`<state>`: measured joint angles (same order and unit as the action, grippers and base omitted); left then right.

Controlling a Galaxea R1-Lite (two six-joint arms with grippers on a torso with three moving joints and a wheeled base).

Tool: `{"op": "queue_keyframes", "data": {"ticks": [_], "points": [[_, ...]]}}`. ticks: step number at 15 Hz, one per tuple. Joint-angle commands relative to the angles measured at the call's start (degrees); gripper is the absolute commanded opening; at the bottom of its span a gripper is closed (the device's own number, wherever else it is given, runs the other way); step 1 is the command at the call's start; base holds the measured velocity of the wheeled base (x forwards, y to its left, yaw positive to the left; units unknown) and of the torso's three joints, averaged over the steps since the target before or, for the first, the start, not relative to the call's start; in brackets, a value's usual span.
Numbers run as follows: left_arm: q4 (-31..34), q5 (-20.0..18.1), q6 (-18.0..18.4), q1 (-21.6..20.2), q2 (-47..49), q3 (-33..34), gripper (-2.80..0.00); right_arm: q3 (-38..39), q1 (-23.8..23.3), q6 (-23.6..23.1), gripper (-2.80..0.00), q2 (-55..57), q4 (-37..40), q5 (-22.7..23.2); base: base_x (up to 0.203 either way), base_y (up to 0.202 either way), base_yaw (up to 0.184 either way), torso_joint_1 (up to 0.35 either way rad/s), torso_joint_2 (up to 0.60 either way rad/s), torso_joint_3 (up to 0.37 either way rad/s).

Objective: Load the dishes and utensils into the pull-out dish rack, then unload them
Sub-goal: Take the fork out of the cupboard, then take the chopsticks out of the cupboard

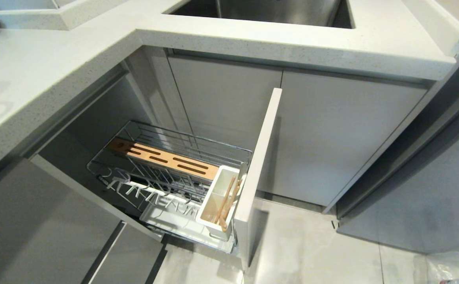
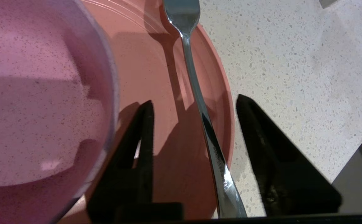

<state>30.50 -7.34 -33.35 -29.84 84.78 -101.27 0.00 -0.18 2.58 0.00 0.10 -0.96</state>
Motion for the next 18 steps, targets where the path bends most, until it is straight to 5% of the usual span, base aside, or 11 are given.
{"op": "queue_keyframes", "data": {"ticks": [1, 11, 12, 14, 18], "points": [[0.09, -0.04, -0.22, 0.05, -0.32, -0.07, 0.0, 0.09, 0.01, 0.05, -2.8, 0.0, -0.01, 0.0, 0.0, 0.0, 0.0, 0.0, 0.0, 0.0], [-1.45, -0.04, 0.91, 3.65, -6.24, -2.2, 0.0, 0.09, 0.01, 0.05, -2.8, 0.0, -0.01, 0.0, 0.0, 0.0, 0.0, 0.0, 0.0, 0.0], [-2.34, -0.04, 2.49, 5.09, -7.07, -2.48, -2.8, 0.09, 0.01, 0.05, -2.8, 0.0, -0.01, 0.0, 0.0, 0.0, 0.0, 0.0, 0.0, 0.0], [-2.91, 0.0, 5.52, 8.66, -8.28, -2.46, -2.8, 0.09, 0.01, -0.04, -2.8, 0.0, -0.01, 0.0, 0.0, 0.0, 0.0, 0.0, 0.0, 0.0], [-3.85, -0.41, 5.59, 13.56, -10.77, -1.42, -2.8, 0.09, 0.01, -0.04, -2.8, 0.0, -0.01, 0.0, 0.0, 0.0, 0.0, 0.0, 0.0, 0.0]]}}
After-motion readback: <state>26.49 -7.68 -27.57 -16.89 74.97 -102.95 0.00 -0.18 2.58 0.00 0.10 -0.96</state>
